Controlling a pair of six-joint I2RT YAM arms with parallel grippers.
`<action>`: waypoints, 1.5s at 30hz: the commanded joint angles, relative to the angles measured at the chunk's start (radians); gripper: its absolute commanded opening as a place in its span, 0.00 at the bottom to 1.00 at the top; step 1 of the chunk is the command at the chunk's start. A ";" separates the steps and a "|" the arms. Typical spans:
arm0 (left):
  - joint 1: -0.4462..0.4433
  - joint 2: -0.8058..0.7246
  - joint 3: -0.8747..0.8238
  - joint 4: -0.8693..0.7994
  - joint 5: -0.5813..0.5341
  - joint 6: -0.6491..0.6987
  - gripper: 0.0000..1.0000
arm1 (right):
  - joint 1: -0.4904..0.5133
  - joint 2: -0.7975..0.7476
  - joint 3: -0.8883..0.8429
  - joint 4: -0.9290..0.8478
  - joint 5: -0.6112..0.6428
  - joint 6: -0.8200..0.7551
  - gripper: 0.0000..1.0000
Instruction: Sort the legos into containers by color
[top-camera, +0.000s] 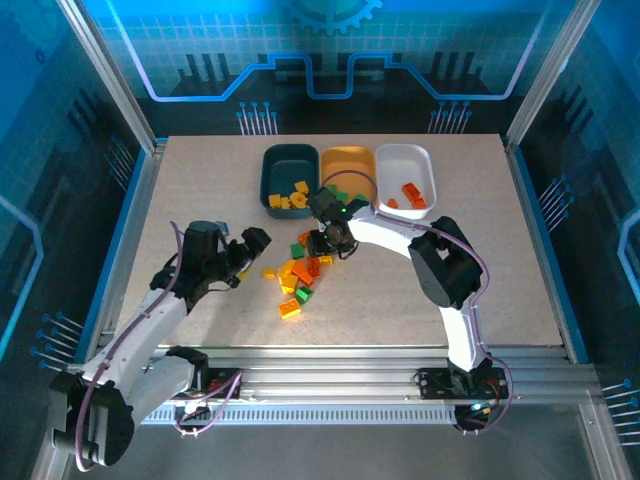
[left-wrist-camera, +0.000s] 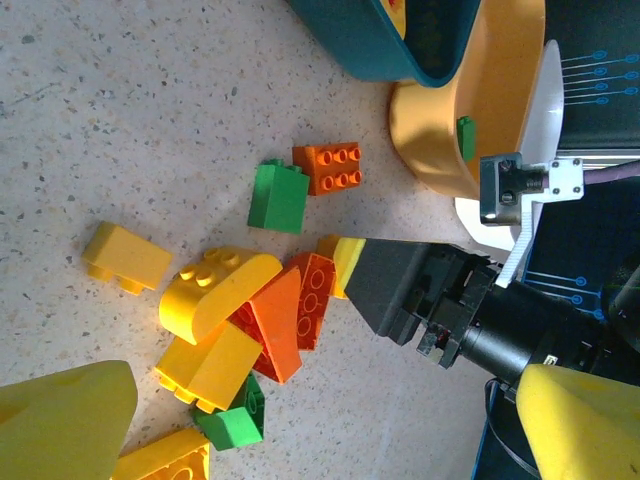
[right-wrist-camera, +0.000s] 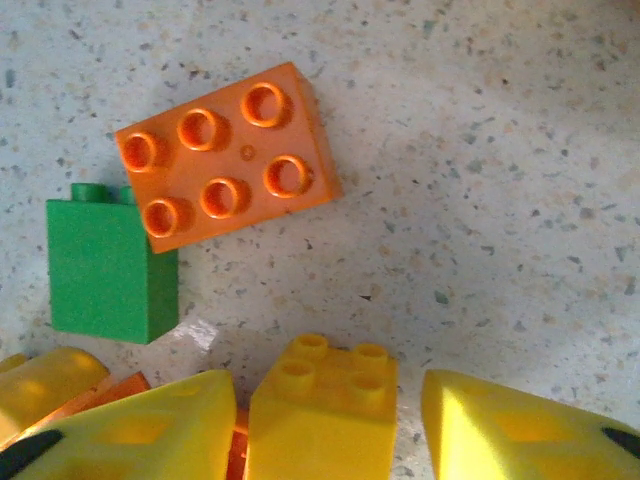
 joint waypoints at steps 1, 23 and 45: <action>0.006 -0.011 -0.018 -0.026 0.011 0.013 0.99 | -0.005 0.014 0.009 -0.029 0.043 0.008 0.47; 0.004 0.059 -0.027 0.045 0.082 0.019 0.99 | -0.077 -0.238 0.013 -0.049 0.064 -0.085 0.36; 0.108 0.094 -0.014 0.011 0.181 0.066 0.99 | -0.148 0.403 0.856 -0.206 -0.125 -0.089 0.38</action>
